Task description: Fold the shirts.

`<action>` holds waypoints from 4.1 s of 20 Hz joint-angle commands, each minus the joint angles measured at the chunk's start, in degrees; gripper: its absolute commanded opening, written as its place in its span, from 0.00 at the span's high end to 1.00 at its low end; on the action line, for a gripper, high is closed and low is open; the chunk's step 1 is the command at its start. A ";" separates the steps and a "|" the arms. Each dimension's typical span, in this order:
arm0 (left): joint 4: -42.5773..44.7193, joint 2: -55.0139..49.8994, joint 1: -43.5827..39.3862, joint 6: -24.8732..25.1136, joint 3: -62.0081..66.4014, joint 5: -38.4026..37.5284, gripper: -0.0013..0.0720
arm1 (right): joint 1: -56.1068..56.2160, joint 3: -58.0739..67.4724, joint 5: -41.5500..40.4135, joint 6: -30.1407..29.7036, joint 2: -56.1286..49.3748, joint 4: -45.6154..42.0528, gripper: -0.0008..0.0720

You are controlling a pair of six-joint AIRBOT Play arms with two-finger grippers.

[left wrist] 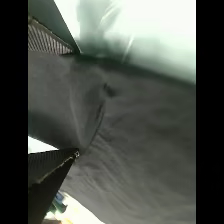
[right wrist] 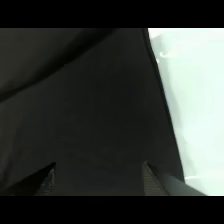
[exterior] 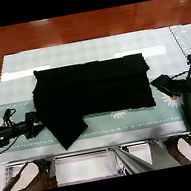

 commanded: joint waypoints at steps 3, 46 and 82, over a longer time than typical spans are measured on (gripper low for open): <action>1.01 0.11 -10.40 0.35 -1.77 -0.50 0.03 | -0.07 -0.72 -0.81 0.20 0.52 0.22 0.14; -11.30 -13.57 -18.82 4.96 31.87 12.24 0.95 | 1.18 32.65 9.11 -2.80 -35.21 6.99 0.95; 12.41 4.83 -22.21 -5.25 31.91 13.79 0.03 | 8.44 61.70 21.97 1.25 -62.25 -6.95 0.13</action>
